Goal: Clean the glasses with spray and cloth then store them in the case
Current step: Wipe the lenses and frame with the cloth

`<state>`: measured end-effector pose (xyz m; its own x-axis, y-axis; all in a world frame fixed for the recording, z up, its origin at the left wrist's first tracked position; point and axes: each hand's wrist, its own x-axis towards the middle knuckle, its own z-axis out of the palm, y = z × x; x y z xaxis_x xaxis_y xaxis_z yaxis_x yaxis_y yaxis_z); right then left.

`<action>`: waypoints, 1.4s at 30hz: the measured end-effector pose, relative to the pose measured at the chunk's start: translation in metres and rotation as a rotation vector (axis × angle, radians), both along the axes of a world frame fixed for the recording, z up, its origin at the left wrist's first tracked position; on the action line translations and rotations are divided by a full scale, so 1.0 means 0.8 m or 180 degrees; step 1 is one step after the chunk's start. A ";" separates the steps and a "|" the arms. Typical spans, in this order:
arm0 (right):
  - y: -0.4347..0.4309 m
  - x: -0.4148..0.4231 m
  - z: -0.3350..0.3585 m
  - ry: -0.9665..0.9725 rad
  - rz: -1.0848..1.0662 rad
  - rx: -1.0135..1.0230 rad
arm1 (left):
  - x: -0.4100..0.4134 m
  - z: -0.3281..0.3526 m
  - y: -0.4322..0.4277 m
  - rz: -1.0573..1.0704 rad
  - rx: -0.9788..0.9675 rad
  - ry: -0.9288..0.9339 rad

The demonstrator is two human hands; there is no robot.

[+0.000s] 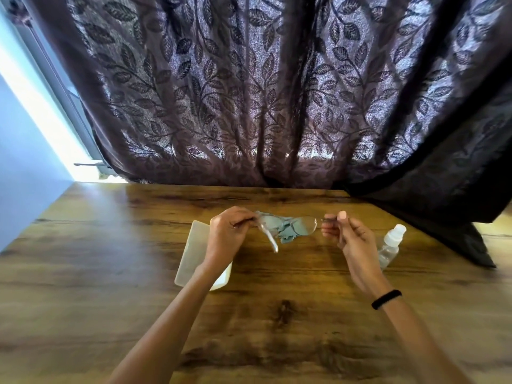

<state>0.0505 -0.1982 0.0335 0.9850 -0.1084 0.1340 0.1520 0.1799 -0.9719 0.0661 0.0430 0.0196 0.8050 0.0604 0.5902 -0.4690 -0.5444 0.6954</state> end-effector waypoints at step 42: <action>0.050 0.095 -0.001 -0.0469 0.0073 -0.3457 | 0.094 0.010 -0.019 -0.0775 0.2130 0.1283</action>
